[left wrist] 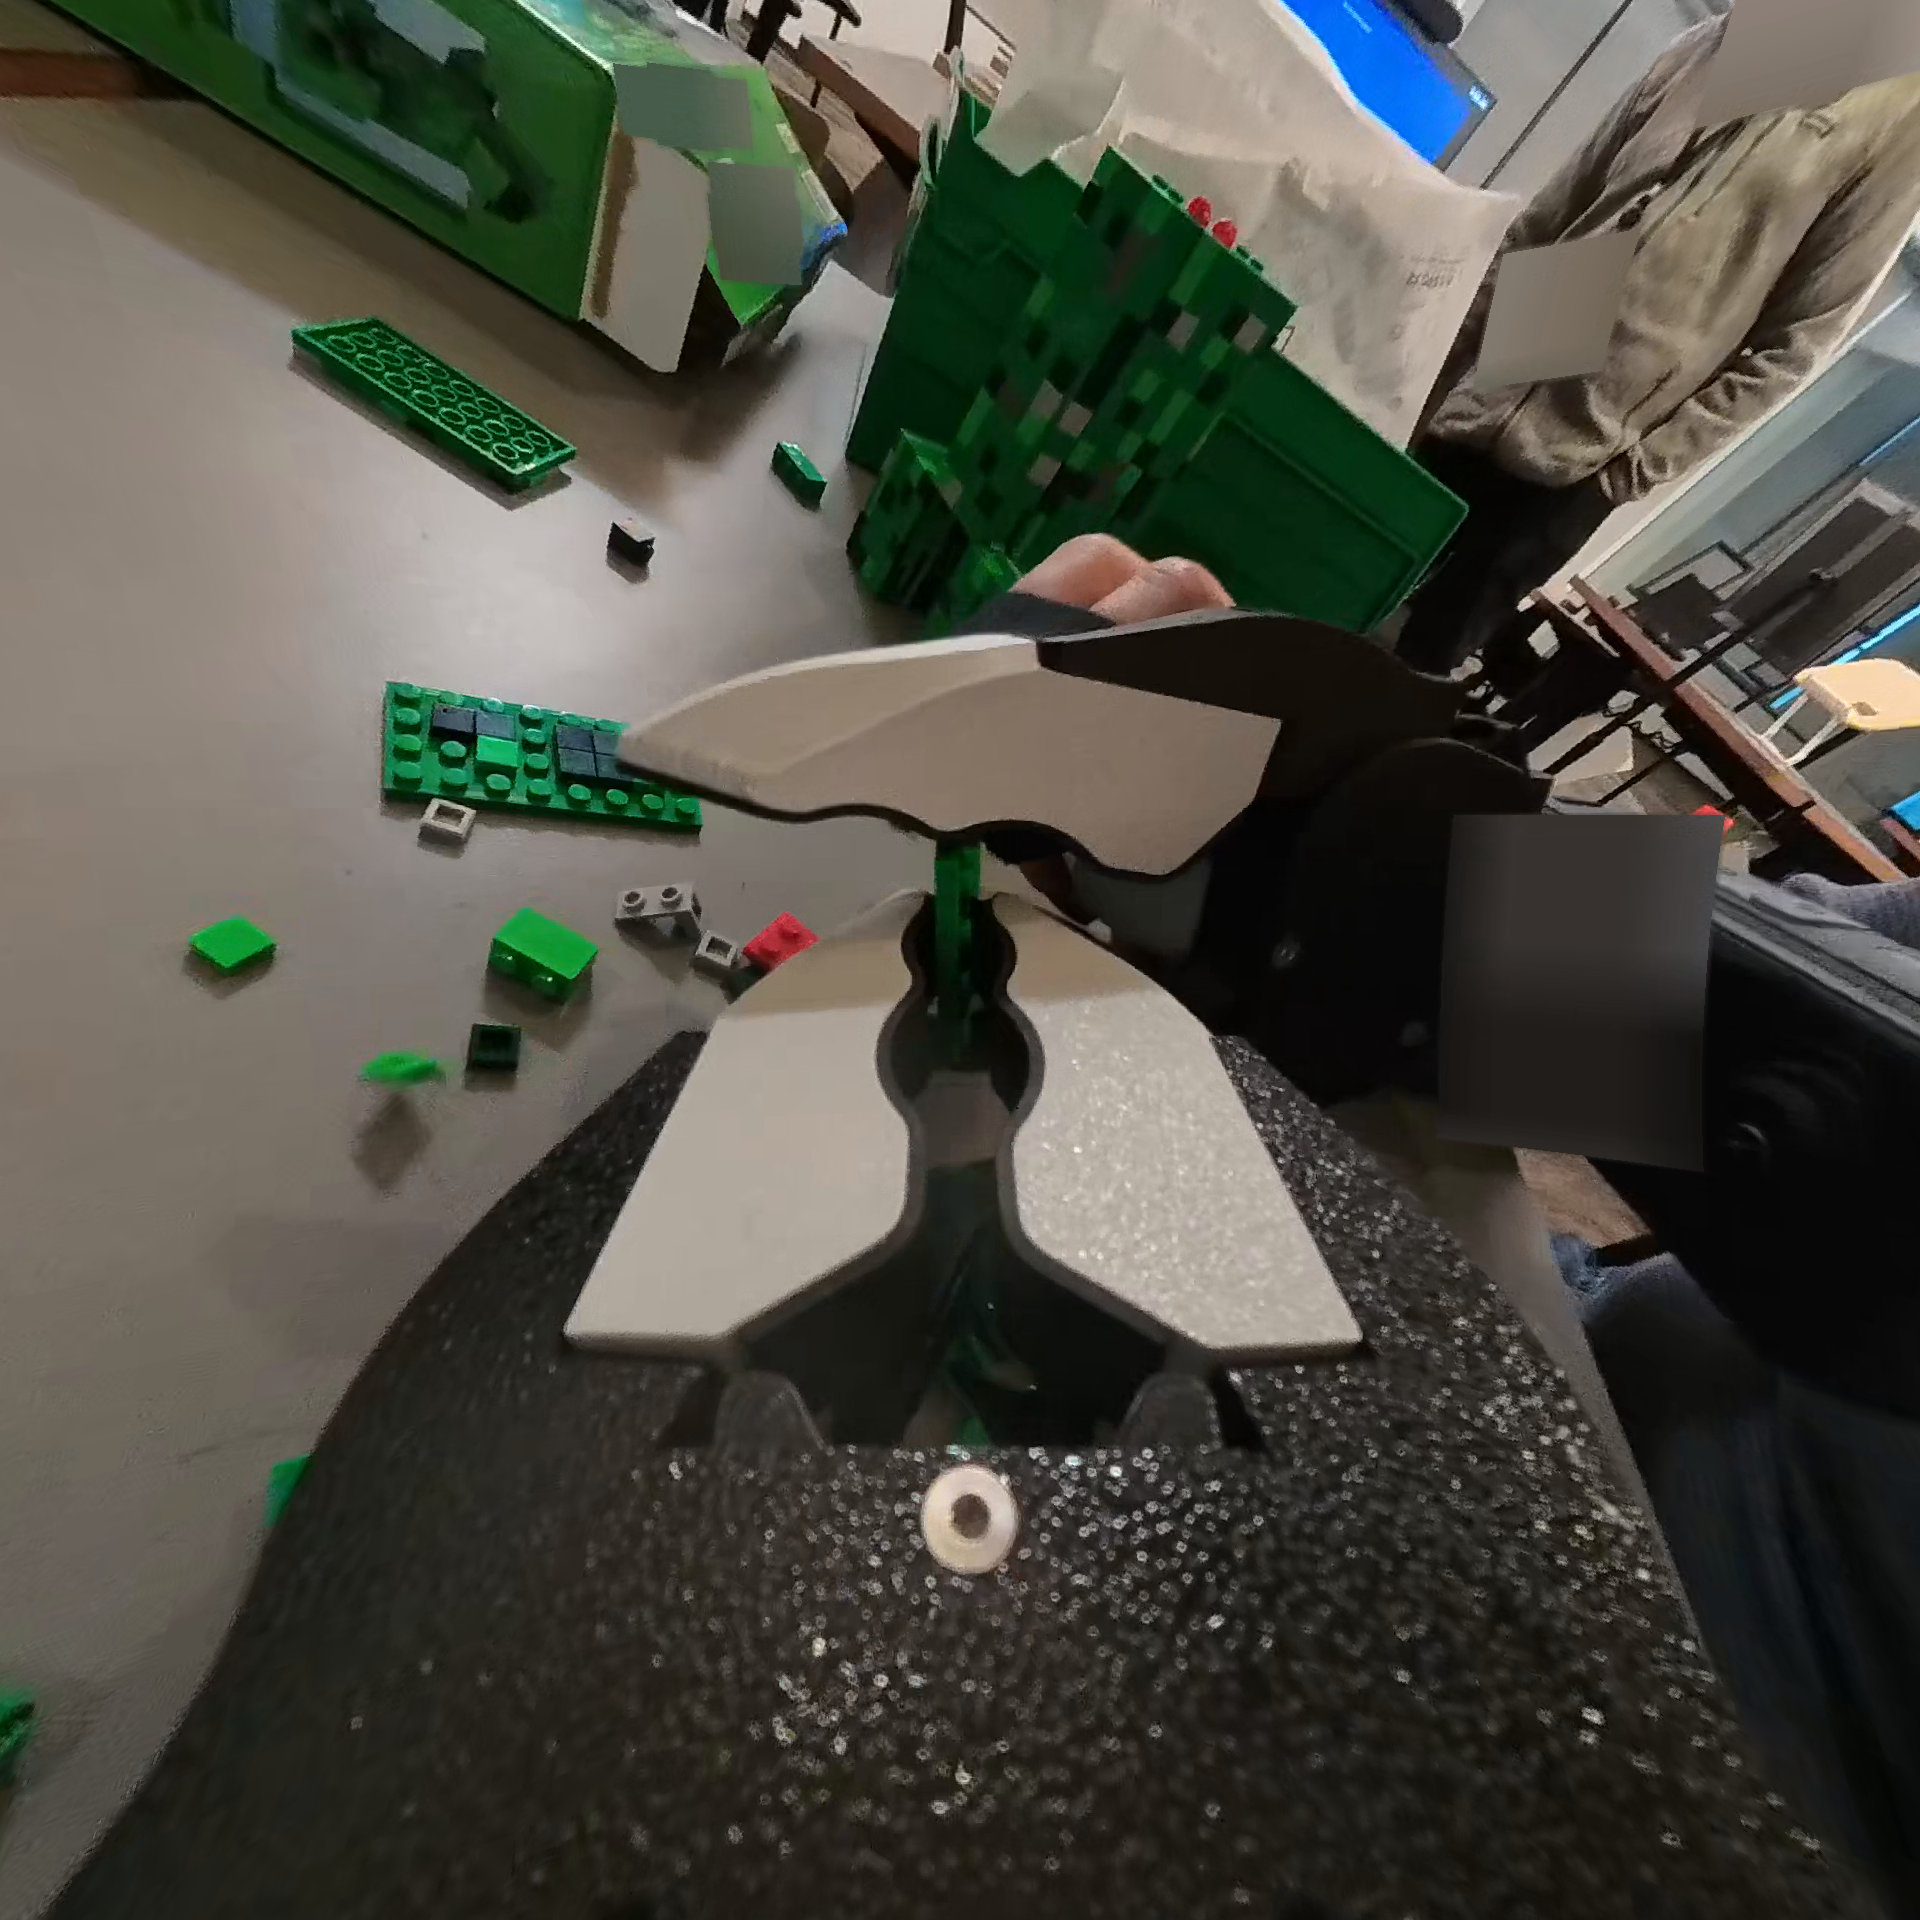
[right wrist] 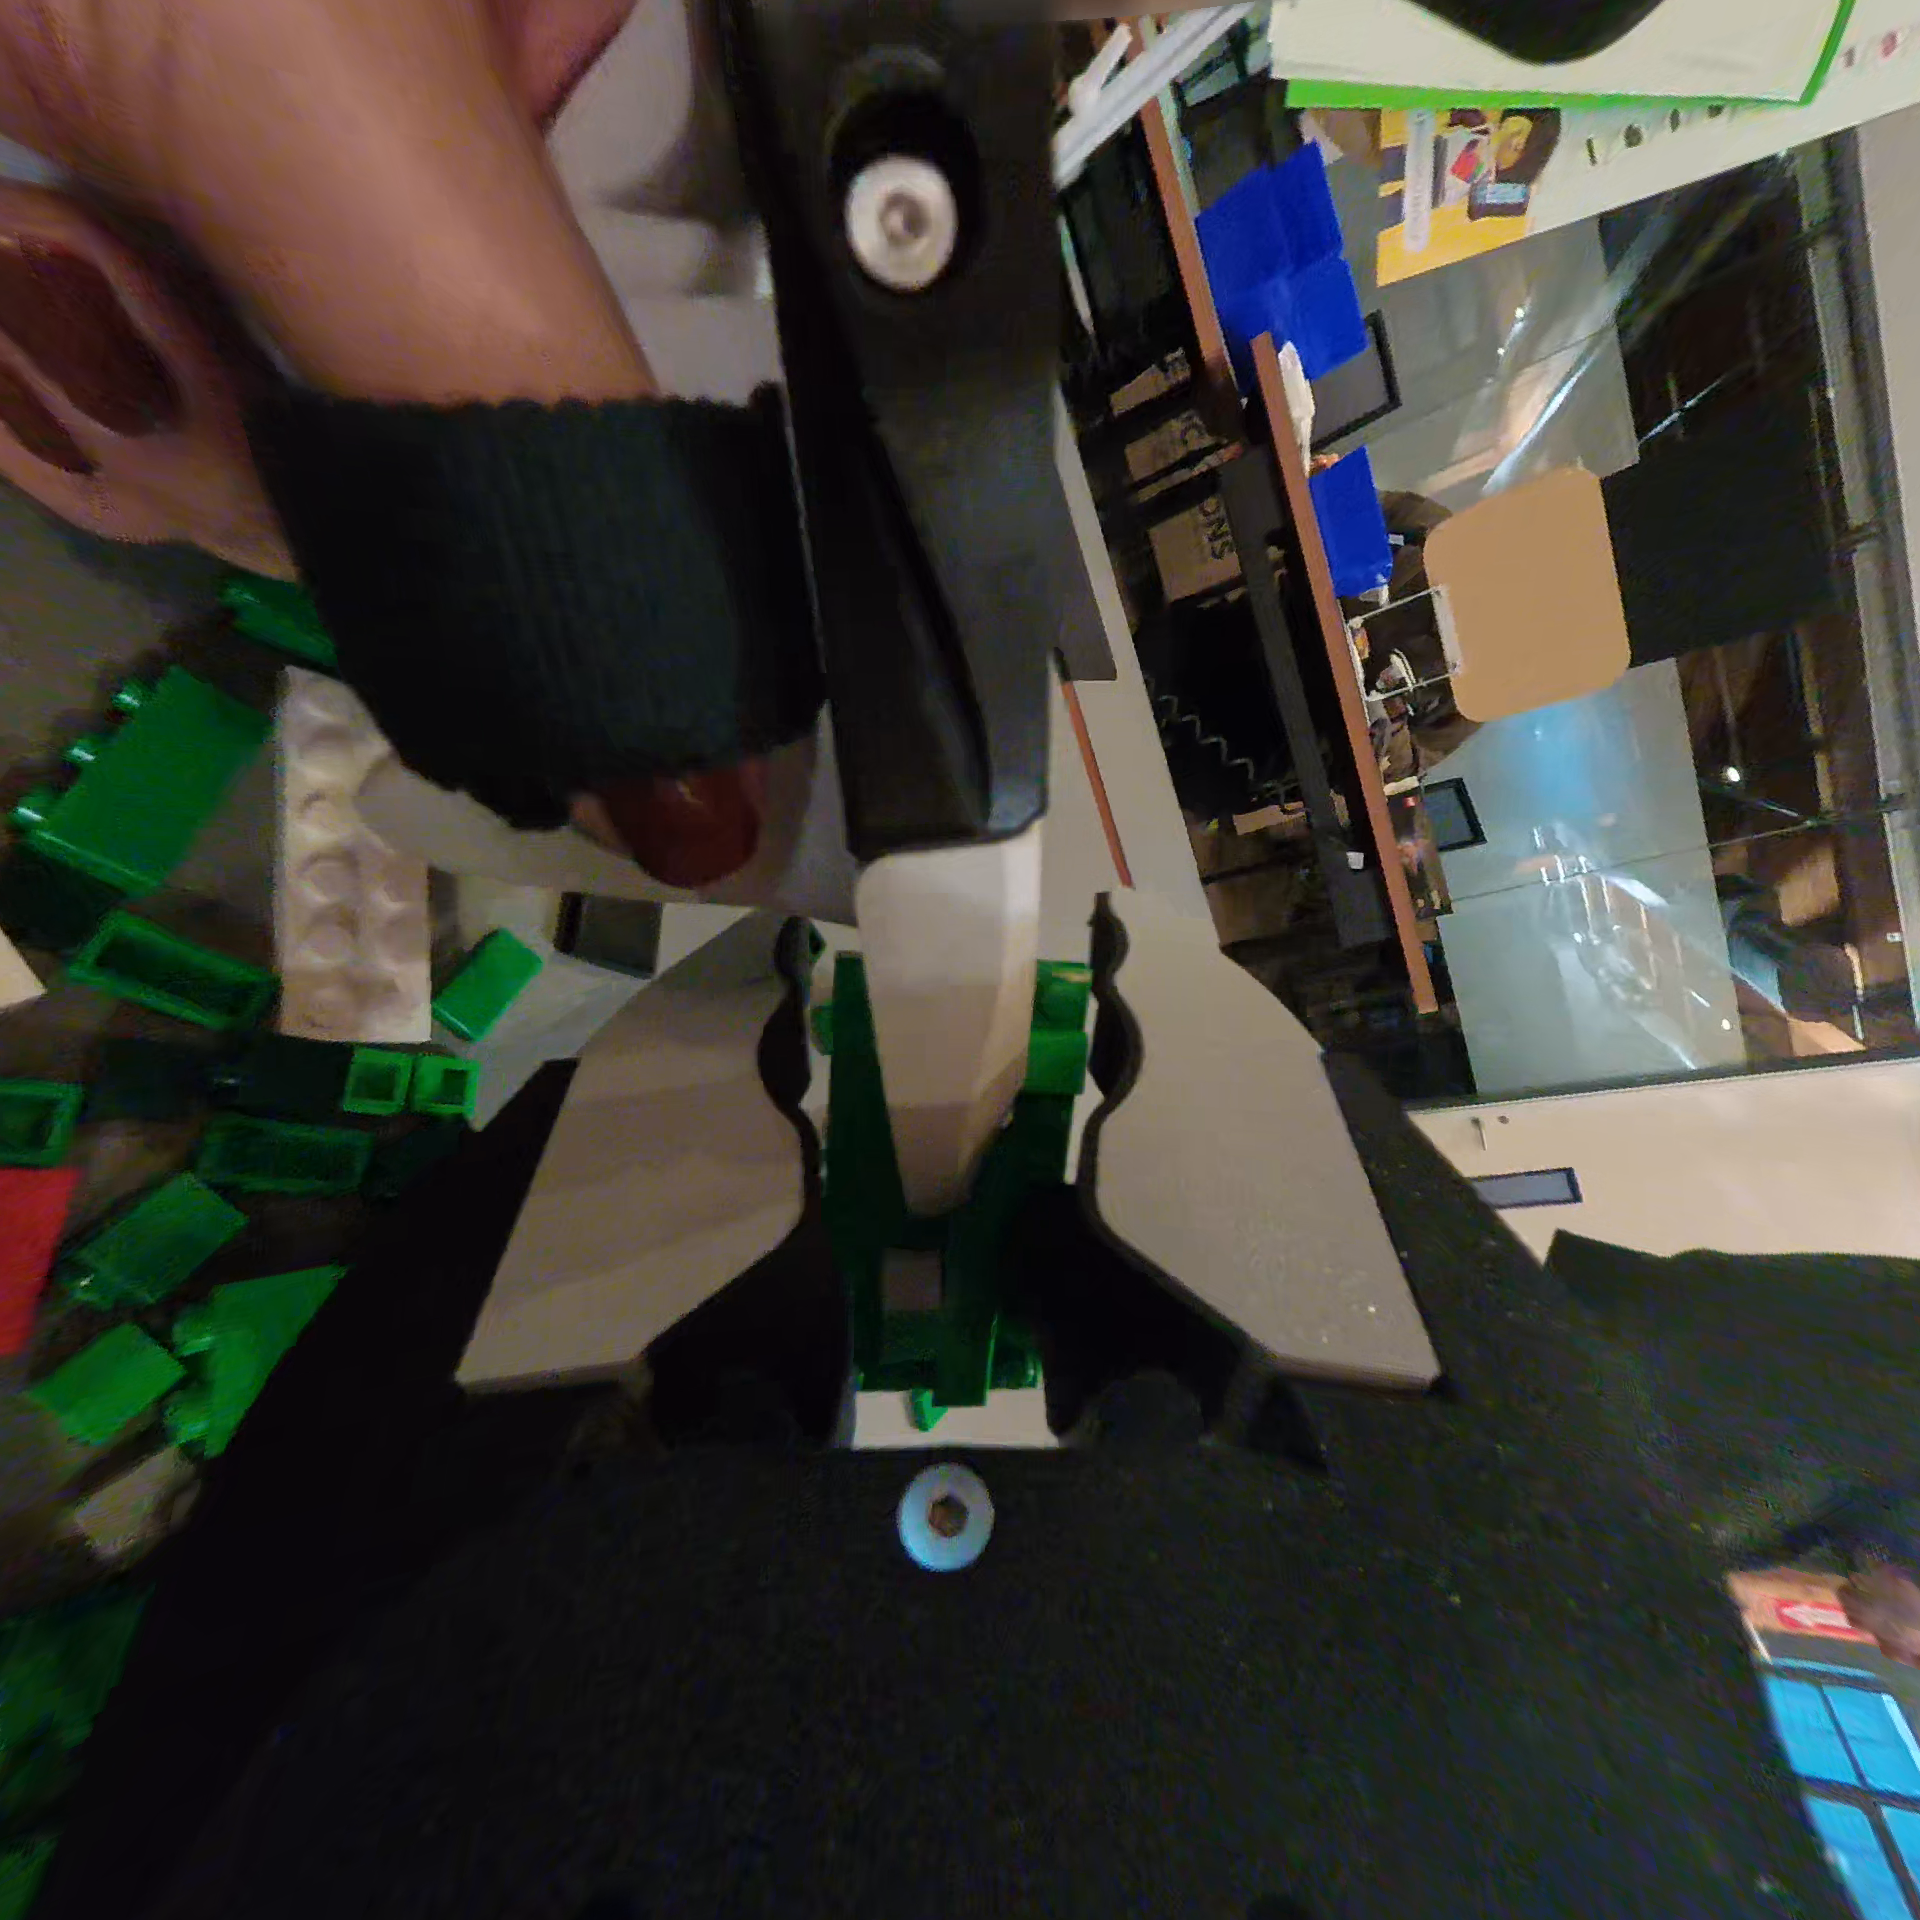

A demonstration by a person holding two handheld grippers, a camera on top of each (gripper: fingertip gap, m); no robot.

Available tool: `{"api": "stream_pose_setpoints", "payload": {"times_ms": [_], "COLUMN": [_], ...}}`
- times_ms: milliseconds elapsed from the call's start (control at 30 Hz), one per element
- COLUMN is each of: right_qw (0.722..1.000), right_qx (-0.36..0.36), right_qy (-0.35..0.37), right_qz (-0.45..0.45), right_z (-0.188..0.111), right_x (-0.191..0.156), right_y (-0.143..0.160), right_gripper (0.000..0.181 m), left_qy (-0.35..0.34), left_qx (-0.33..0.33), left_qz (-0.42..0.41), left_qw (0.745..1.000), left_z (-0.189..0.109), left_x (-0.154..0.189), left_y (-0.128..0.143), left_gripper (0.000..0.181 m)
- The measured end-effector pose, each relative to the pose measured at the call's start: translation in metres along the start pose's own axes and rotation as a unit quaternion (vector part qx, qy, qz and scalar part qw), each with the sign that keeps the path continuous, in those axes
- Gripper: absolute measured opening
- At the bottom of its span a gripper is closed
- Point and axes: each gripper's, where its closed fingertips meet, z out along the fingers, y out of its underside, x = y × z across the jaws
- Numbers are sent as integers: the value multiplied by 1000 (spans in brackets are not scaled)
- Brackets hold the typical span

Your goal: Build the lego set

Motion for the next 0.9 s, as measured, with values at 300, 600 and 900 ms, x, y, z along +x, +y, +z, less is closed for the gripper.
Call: {"api": "stream_pose_setpoints", "payload": {"times_ms": [300,600,900], "right_qw": [999,990,977], "right_qx": [-24,-45,-36], "right_qy": [28,109,161], "right_qz": [-7,-73,-132], "right_z": [2,10,7], "right_x": [6,20,27], "right_y": [5,2,-3], "right_gripper": [40,39,42], "left_qy": [-17,9,87], "left_qx": [12,65,105], "left_qz": [-19,-106,-207], "left_qw": [1000,992,969], "left_z": [-1,-6,-12], "left_x": [-3,-8,-6], "left_y": [-4,-13,-20], "left_gripper": [6,6,5]}}
